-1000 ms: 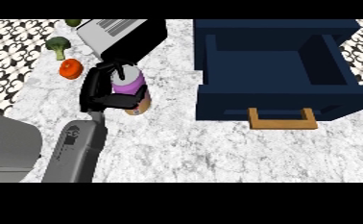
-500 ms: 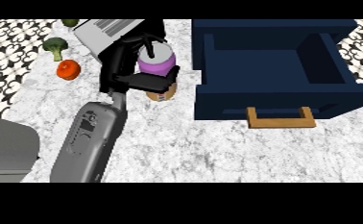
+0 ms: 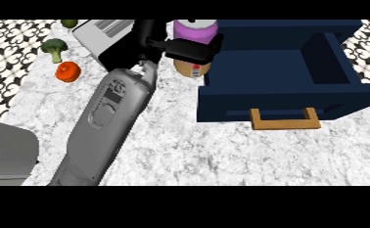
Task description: Pick up the can, place it into the drawer and close the drawer
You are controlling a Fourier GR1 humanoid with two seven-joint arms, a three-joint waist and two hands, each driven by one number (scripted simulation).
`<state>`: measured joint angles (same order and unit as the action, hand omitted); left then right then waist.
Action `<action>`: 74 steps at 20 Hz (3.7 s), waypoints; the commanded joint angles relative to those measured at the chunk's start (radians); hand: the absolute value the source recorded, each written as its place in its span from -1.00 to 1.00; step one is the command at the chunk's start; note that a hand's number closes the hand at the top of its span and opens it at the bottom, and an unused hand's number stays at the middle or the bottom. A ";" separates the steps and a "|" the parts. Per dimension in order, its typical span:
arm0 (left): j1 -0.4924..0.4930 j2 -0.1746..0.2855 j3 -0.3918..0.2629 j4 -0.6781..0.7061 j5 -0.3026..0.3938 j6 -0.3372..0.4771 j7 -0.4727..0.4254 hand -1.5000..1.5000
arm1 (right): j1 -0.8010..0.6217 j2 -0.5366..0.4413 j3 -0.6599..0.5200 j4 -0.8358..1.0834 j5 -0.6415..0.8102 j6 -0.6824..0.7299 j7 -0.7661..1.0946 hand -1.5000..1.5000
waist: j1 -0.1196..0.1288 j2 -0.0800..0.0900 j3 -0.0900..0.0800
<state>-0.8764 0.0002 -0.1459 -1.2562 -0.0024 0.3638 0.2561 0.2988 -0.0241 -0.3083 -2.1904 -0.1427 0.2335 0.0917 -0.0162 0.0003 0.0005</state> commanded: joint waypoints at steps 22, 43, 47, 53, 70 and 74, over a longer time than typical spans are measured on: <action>-0.539 0.000 -0.177 0.638 0.299 0.206 -0.099 1.00 | -0.042 -0.019 0.003 -0.043 -0.020 -0.001 0.084 -1.00 | -0.045 0.009 0.001; -0.589 0.000 -0.388 0.852 0.457 0.311 -0.245 1.00 | -0.195 -0.035 0.036 0.070 0.038 -0.029 0.065 -1.00 | -0.101 0.026 0.003; -0.584 0.000 -0.412 0.868 0.474 0.289 -0.260 1.00 | -0.177 0.013 0.102 0.068 0.110 -0.042 0.016 -1.00 | -0.107 0.029 0.003; -0.607 0.000 -0.448 0.909 0.489 0.319 -0.241 -1.00 | -0.157 -0.003 0.078 0.095 0.082 -0.018 0.001 -1.00 | -0.116 0.031 0.004; -0.576 0.000 -0.451 0.922 0.586 0.404 -0.323 -1.00 | -0.180 -0.066 0.060 -0.015 0.168 -0.036 0.026 -1.00 | -0.111 0.031 0.001; -0.549 0.000 -0.432 0.897 0.629 0.420 -0.347 -1.00 | -0.183 -0.110 0.084 -0.039 0.273 -0.019 -0.040 -1.00 | -0.108 0.031 0.001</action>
<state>-1.4224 0.0001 -0.5970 -0.3566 0.5937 0.7747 -0.0831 0.1106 -0.1040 -0.2367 -2.1977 0.0523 0.2081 0.0910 -0.1249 0.0318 0.0019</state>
